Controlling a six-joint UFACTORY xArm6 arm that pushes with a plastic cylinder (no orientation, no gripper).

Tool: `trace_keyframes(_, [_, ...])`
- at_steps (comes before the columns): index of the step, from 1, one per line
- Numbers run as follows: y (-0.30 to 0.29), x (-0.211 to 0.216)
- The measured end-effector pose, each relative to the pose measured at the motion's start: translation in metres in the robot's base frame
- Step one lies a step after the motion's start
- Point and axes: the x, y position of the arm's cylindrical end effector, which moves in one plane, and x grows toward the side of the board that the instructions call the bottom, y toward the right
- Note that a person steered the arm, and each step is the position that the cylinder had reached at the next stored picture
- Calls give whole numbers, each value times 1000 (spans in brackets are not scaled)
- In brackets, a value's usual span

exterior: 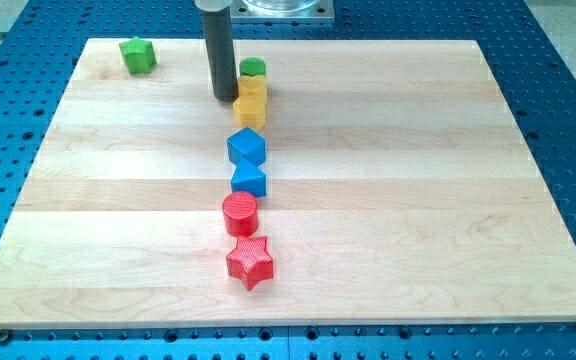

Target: Push the green star slightly up

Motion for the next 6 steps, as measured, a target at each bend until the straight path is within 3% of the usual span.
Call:
trace_keyframes(1, [4, 0])
trace_keyframes(4, [-147, 49])
trace_keyframes(6, [-141, -69])
